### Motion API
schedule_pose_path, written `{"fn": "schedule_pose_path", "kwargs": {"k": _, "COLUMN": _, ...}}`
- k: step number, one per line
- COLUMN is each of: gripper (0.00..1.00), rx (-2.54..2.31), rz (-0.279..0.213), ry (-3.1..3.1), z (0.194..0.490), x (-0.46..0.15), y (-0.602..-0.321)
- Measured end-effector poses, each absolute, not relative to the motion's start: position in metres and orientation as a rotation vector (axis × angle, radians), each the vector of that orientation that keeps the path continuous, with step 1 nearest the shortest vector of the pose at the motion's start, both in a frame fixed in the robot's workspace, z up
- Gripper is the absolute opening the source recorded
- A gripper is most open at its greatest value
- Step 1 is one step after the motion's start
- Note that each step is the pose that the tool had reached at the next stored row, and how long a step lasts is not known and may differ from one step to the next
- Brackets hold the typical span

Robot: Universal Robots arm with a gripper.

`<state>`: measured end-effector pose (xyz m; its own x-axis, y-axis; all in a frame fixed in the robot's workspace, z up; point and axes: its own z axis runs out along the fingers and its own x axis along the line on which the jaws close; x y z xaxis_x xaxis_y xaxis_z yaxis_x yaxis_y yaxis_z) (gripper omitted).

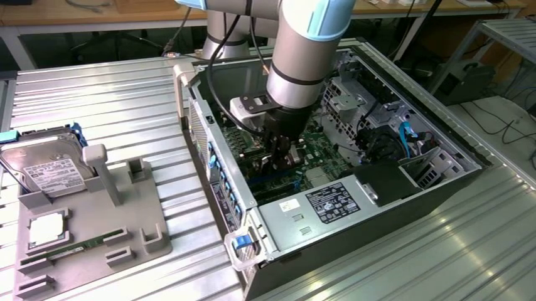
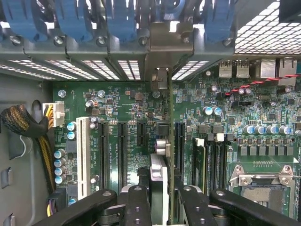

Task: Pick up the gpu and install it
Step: 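Insert the gpu into the slot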

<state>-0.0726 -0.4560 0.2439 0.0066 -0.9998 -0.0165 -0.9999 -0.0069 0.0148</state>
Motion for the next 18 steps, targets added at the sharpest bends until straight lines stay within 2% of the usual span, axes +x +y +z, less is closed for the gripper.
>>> {"fn": "schedule_pose_path", "kwargs": {"k": 18, "gripper": 0.28, "rx": -2.227, "rz": 0.037, "ry": 2.212, "z": 0.2408, "x": -0.0726, "y": -0.4544}}
